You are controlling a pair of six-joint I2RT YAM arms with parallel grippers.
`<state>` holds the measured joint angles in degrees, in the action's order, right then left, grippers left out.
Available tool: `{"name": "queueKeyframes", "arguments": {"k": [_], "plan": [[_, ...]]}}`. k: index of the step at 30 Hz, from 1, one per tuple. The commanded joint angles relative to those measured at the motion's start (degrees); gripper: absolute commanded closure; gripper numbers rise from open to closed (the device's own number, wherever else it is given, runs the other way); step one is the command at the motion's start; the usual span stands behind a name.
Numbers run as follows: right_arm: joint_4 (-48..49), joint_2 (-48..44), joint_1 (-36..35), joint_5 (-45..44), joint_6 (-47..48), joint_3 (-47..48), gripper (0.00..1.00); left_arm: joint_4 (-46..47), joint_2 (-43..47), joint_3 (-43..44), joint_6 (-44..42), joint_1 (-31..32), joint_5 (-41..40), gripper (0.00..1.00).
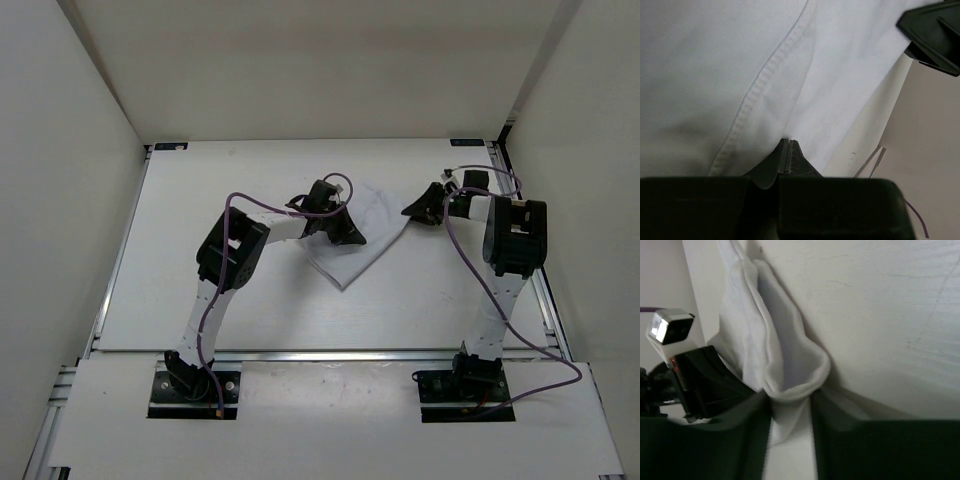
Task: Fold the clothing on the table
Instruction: Fold the skirt
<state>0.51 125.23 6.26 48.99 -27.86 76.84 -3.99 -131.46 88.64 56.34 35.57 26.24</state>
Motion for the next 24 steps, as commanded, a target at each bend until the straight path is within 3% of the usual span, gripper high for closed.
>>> {"name": "queueKeyframes", "arguments": {"k": [1, 4, 5, 13, 17, 24], "plan": [[0.80, 1.24, 0.59, 0.48, 0.70, 1.82, 0.72, -4.10, 1.64, -1.01, -1.58, 0.02, 0.57, 1.00], [0.02, 0.54, 0.33, 0.32, 2.36, 1.56, 0.97, -3.66, 1.12, -0.66, -1.14, -0.15, 1.18, 1.00], [-0.16, 0.11, 0.33, 0.75, 2.98, 1.21, 1.00, -3.31, 1.12, -0.92, -0.88, -0.24, 1.10, 1.00], [1.78, -10.00, 0.42, 1.89, 10.54, -2.84, 1.00, -3.39, 1.47, -1.63, -0.09, -2.69, 0.65, 1.00], [-6.56, -12.20, 1.03, 8.21, 17.20, 0.50, 1.00, -4.98, 1.82, -0.75, -0.17, -4.02, 0.92, 1.00], [-12.81, -16.76, 2.97, 12.34, 27.40, 1.29, 1.00, -7.00, 2.44, -0.13, -0.35, -5.16, 0.74, 1.00]]}}
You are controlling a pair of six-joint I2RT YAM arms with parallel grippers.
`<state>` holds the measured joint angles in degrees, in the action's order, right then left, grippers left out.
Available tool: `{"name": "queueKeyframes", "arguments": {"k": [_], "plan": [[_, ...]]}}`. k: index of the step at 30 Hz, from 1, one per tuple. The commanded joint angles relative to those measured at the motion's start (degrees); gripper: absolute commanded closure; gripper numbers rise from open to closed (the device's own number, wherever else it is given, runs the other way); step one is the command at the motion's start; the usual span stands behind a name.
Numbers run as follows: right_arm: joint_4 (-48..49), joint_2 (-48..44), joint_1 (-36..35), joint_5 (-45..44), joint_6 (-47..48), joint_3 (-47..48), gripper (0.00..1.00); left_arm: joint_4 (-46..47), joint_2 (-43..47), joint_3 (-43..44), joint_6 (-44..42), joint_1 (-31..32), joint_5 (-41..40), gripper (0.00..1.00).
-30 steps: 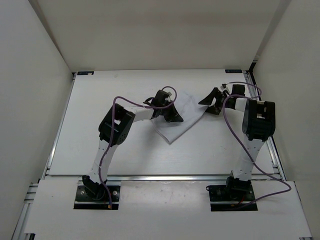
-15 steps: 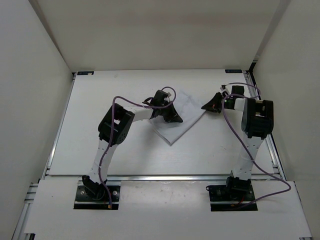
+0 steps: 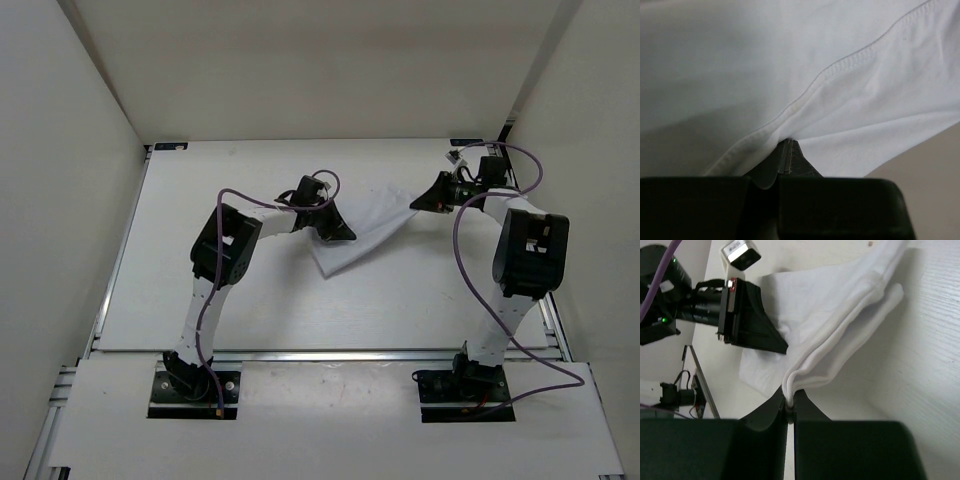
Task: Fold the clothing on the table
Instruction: Fold the skirt
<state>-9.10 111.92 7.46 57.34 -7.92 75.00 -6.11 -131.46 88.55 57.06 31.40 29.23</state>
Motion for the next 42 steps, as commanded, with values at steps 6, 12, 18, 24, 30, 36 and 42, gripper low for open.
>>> {"name": "queueKeyframes", "arguments": {"k": [6, 12, 18, 24, 30, 36, 42], "plan": [[-12.68, -6.09, -0.16, 9.36, 19.95, 5.50, 1.00, -6.10, 0.60, 3.02, -0.46, -1.43, -1.64, 1.00], [-18.94, -6.10, -4.99, 11.30, 26.90, 8.14, 1.00, -11.01, -5.11, 12.85, -1.59, -0.81, -0.06, 1.00], [-24.36, -5.23, -12.19, 11.57, 34.17, 9.29, 1.00, -15.42, -10.91, 22.97, -1.69, 0.33, 1.35, 1.00], [-29.65, -5.57, -17.91, 9.55, 41.05, 8.06, 1.00, -17.36, -15.85, 30.62, -0.81, 1.47, 3.28, 1.00], [-31.41, -6.01, -22.14, 5.51, 45.27, 7.53, 1.00, -13.23, -15.75, 27.20, 0.60, 2.26, 4.86, 1.00], [-22.11, -7.67, -20.92, 5.68, 36.78, 5.34, 1.00, -12.88, -12.25, 26.93, -1.07, -0.63, 5.31, 1.00], [-15.68, -10.32, -20.91, 3.48, 34.29, 1.82, 1.00, -15.69, -10.49, 28.17, -3.53, -5.28, 6.89, 1.00]]}}
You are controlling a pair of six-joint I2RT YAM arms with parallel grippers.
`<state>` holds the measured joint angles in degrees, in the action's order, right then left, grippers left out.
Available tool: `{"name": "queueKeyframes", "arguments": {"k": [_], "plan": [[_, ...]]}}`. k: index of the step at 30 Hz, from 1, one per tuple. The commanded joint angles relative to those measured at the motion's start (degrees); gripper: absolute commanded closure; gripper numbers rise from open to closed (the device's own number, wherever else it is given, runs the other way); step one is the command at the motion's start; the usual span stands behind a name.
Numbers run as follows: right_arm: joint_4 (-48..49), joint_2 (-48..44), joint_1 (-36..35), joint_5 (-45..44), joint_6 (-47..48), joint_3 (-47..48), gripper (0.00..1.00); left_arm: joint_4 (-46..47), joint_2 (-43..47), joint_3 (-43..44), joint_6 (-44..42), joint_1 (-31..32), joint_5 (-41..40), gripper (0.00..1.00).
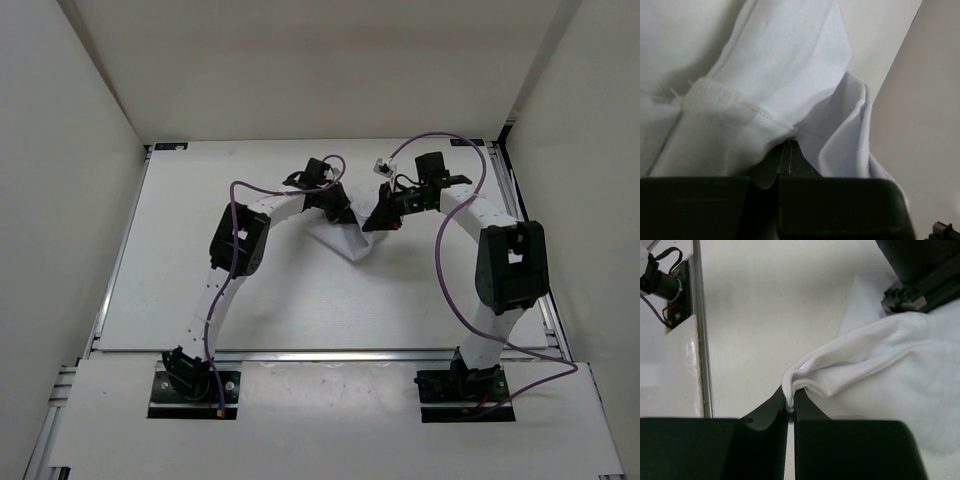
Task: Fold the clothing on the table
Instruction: Fold the skirt
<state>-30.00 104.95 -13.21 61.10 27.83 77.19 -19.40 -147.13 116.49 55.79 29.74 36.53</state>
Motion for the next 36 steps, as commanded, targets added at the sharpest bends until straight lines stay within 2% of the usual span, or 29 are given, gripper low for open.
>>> {"name": "queueKeyframes", "arguments": {"k": [1, 7, 13, 18, 21, 23, 26, 30, 36], "plan": [[5.30, -3.52, -0.06, -0.37, -1.73, -0.37, 1.00, -2.57, 5.10, -0.12, -2.70, -4.24, -0.24, 1.00], [6.88, -3.96, 0.12, -0.02, -3.49, -0.37, 1.00, -0.83, 10.27, -0.38, -5.08, -6.09, -1.91, 1.00], [7.67, -3.87, 1.52, 0.07, -4.98, -0.89, 1.00, 9.98, 14.58, -5.29, 1.16, -6.27, 0.11, 1.00], [9.78, -4.40, 3.01, 1.21, -7.09, -1.43, 1.00, 5.53, 18.28, -9.78, -2.34, -7.84, -0.76, 1.00], [10.13, -5.19, 2.93, 0.60, -7.00, -1.60, 1.00, 4.36, 23.37, -21.78, -4.98, -9.78, -4.79, 1.00], [10.31, -5.37, 2.93, 0.43, -7.10, -1.34, 1.00, 7.00, 29.41, -29.60, -5.60, -12.41, -8.13, 1.00], [10.75, -6.07, 3.11, 1.04, -7.71, -1.69, 1.00, 11.13, 33.13, -37.45, -4.46, -16.36, -10.52, 1.00], [10.23, -5.98, 2.58, 1.91, -7.71, -1.34, 1.00, 5.52, 29.90, -33.62, -9.89, -16.99, -12.97, 1.00], [7.41, -6.24, 2.05, 1.04, -5.25, -1.07, 1.00, 1.66, 22.35, -23.96, -12.10, -14.19, -14.38, 1.00]]}}
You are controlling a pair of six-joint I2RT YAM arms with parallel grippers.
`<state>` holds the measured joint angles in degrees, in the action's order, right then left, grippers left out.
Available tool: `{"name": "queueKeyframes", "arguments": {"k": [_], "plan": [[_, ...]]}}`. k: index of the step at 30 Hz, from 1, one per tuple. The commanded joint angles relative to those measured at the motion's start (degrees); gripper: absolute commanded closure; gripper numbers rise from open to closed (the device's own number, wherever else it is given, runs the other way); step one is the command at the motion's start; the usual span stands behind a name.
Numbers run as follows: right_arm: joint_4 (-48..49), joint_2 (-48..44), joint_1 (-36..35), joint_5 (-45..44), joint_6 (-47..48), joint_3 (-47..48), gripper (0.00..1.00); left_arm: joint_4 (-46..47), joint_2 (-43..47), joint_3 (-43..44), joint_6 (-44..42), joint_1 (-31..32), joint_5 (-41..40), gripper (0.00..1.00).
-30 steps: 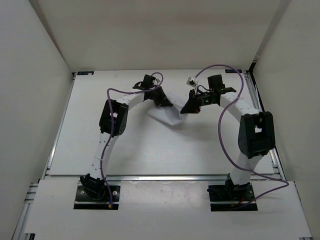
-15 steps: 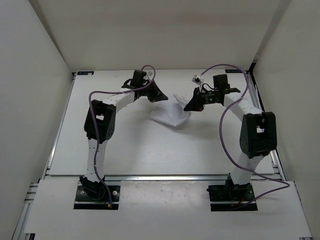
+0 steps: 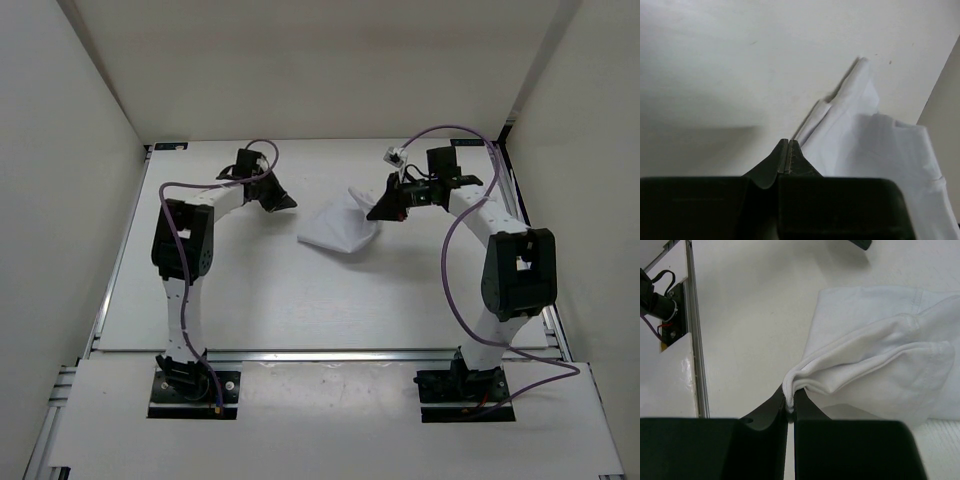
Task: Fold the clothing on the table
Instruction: Fold the skirt
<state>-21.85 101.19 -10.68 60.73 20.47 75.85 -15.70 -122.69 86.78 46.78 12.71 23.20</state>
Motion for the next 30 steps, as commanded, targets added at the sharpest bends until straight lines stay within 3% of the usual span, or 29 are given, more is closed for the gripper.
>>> {"name": "queueKeyframes", "arguments": {"k": [1, 7, 14, 21, 30], "plan": [[-1.18, -2.05, -0.57, 0.45, 2.64, -0.09, 1.00, -2.83, -3.07, 8.38, -3.36, 3.46, -0.79, 1.00], [-0.04, -2.13, -2.06, -0.61, 1.69, 0.70, 1.00, -9.78, -10.98, 15.61, -6.53, 6.80, -0.17, 1.00], [3.30, -1.08, -3.73, -2.28, -0.87, 2.45, 1.00, -6.27, -10.02, 7.97, -6.00, 7.06, 0.62, 1.00], [-0.21, 2.08, -10.23, -10.35, 5.89, 4.83, 0.99, -5.31, -9.67, 6.91, -5.13, 8.82, 1.32, 1.00], [2.42, 5.33, -14.20, -13.98, 3.79, 5.88, 0.99, 1.02, -7.47, 0.42, 0.05, 12.42, 2.20, 1.00]]}}
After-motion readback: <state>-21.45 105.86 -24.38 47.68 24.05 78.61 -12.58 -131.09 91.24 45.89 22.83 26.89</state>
